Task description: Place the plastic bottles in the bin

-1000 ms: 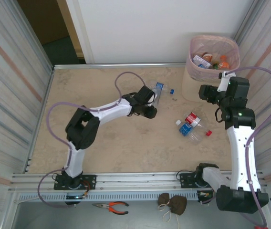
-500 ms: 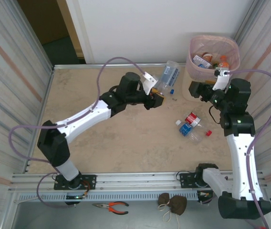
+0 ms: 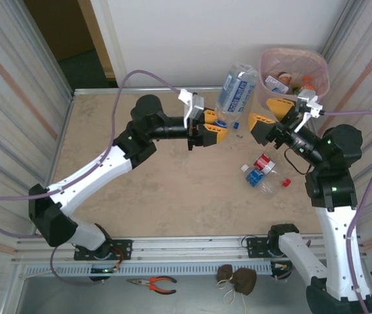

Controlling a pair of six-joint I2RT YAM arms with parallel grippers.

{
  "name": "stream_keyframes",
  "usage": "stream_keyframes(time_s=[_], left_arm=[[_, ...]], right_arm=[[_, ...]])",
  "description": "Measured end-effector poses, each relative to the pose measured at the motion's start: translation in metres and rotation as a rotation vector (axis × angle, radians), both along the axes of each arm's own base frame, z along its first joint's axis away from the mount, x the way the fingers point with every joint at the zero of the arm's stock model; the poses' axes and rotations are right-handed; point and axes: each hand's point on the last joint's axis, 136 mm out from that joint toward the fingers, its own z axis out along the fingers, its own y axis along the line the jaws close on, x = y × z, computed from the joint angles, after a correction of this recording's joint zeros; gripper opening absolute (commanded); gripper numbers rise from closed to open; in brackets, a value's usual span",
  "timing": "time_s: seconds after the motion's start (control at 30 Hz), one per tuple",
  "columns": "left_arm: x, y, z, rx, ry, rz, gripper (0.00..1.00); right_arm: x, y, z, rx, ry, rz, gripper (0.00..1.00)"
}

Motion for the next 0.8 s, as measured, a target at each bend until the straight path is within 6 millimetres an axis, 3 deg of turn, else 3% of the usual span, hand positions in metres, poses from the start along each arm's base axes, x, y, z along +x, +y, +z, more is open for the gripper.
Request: stream_keyframes(time_s=[0.17,0.43,0.6,0.8], left_arm=[[-0.022,0.006,0.018,-0.056,-0.039,-0.108,0.35],[-0.047,0.008,0.023,-0.068,-0.056,-0.227,0.33],[-0.060,0.008,0.029,-0.074,-0.078,-0.276,0.32],[-0.063,0.010,0.031,-0.076,-0.087,-0.287,0.31]], right_arm=[[-0.028,0.024,0.028,0.029,-0.082,0.158,0.90],[-0.060,0.044,0.073,0.105,-0.157,0.312,0.86],[-0.066,0.051,0.085,0.126,-0.158,0.353,0.83],[-0.061,0.055,0.089,0.134,-0.149,0.354,0.83]])
